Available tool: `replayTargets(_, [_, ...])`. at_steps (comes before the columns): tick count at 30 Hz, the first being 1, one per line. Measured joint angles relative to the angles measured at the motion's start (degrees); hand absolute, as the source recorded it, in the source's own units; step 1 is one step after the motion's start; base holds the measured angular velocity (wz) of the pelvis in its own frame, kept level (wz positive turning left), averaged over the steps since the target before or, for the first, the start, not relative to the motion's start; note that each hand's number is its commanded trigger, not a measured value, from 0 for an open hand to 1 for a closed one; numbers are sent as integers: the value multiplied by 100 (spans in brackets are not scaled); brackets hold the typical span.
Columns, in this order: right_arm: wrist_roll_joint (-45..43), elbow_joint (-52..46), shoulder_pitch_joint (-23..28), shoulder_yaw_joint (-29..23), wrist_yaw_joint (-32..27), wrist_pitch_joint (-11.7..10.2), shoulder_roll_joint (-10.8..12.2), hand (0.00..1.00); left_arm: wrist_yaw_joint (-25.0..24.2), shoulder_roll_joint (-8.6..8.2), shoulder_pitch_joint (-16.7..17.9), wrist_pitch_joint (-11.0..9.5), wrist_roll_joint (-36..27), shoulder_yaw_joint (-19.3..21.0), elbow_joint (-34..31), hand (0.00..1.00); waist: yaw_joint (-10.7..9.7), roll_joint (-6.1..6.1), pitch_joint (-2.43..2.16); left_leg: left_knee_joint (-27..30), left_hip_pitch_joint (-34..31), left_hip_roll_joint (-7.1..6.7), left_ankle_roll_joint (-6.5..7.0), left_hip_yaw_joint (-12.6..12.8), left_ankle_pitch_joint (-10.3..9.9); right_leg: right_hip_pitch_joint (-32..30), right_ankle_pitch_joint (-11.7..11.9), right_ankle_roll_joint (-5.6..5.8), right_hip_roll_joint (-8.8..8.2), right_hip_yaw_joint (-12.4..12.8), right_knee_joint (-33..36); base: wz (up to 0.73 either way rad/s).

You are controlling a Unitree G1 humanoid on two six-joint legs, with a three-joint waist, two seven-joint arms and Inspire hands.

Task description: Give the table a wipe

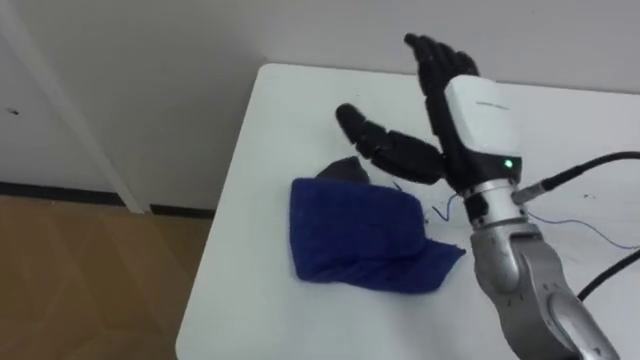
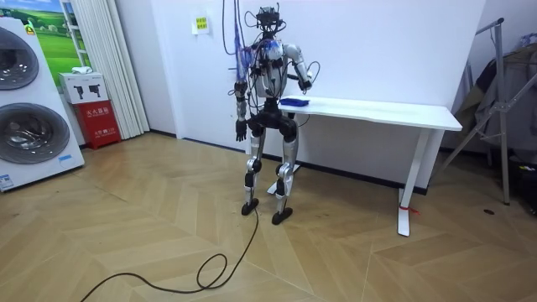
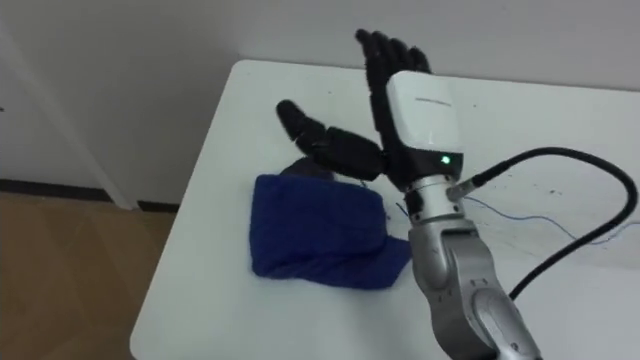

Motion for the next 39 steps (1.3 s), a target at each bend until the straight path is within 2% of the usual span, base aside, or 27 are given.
replayTargets(4, [-115, 540, 2, 241, 232, 5, 2, 0, -48, -1, -58, -47, -3, -37, 31, 0, 34, -84, 5, 1, -79, 1, 0, -101, 0, -24, 0, 0, -6, -134, -16, 13])
replayTargets(11, [-557, 1301, 28, 473, 504, 10, 6, 0, -120, 14, -229, -44, -2, -262, 196, 0, -9, -51, 26, -3, -57, -8, 0, -192, 0, 92, 1, 1, -3, -123, -122, 6])
replayTargets(14, [-643, 1612, 201, 489, 637, 26, 0, 0, -121, 15, -250, -60, 3, -274, 157, 0, -8, -34, 35, -7, -55, -9, 0, -194, 0, 94, 1, 1, 1, -99, -136, -1])
replayTargets(17, [-772, 1665, 282, 489, 596, -44, 3, 0, -121, 17, -256, -68, 0, -274, 139, 0, -33, -27, 36, -7, -53, -14, 0, -246, 0, 114, 2, 0, 3, -92, -202, -4])
replayTargets(20, [-815, 1930, 371, 496, 326, -221, 1, 0, -121, 17, -231, -179, 13, -273, 137, 0, -66, -4, 43, -9, 61, -14, 0, -262, 0, 256, 3, 0, 4, -111, -208, 7])
replayTargets(21, [-866, 2001, 408, 495, 259, -250, -2, 10, -121, 18, -215, -181, 99, -258, 107, 0, -75, -16, 27, -9, 108, -16, 0, -256, 0, 297, 3, 0, 2, -129, -215, 0])
replayTargets(22, [-910, 2018, 434, 492, 242, -258, -1, 100, -121, 21, -194, -183, 143, -241, 84, 0, -75, -27, 16, -9, 122, -17, 0, -256, 0, 320, 3, 0, 0, -138, -217, 4])
replayTargets(24, [-983, 2063, 566, 451, 169, -268, 2, 100, -121, 28, -102, -169, 300, -162, 41, 0, -72, -33, 1, -22, 225, -27, 0, -302, 0, 402, 3, 0, -5, -150, -228, 8])
replayTargets(26, [-1060, 2134, 658, 440, 5, -285, 4, 100, -120, 35, 24, -161, 536, -141, -11, 0, -78, -51, -33, -23, 292, -45, 0, -323, 0, 485, 3, 0, -18, -182, -253, 7])
replayTargets(29, [-1144, 2174, 698, 313, -348, -464, 6, 100, -118, 38, 139, -152, 752, -139, -12, 0, -86, -72, -60, -26, 382, -65, 0, -336, 0, 608, 3, 1, -32, -189, -297, 6])
replayTargets(31, [-1140, 2108, 735, 271, -540, -565, 6, 100, -117, 45, 159, -138, 753, -140, -11, 0, -117, -79, -59, -26, 386, -66, 0, -322, 0, 619, 3, 1, -37, -204, -298, 4])
replayTargets(34, [-1318, 2246, 755, 220, -913, -572, 4, 100, -109, 53, 157, -127, 783, -122, -8, 0, -138, -74, -54, -35, 424, -71, 0, -310, 0, 684, 4, 2, -47, -268, -309, 7])
replayTargets(39, [-1421, 2435, 814, 163, -1380, -619, -19, 100, -79, 62, 254, -129, 937, 214, -4, 0, -122, -67, -59, -82, 469, -82, 0, -316, 0, 713, 4, 3, -53, -269, -302, 4])
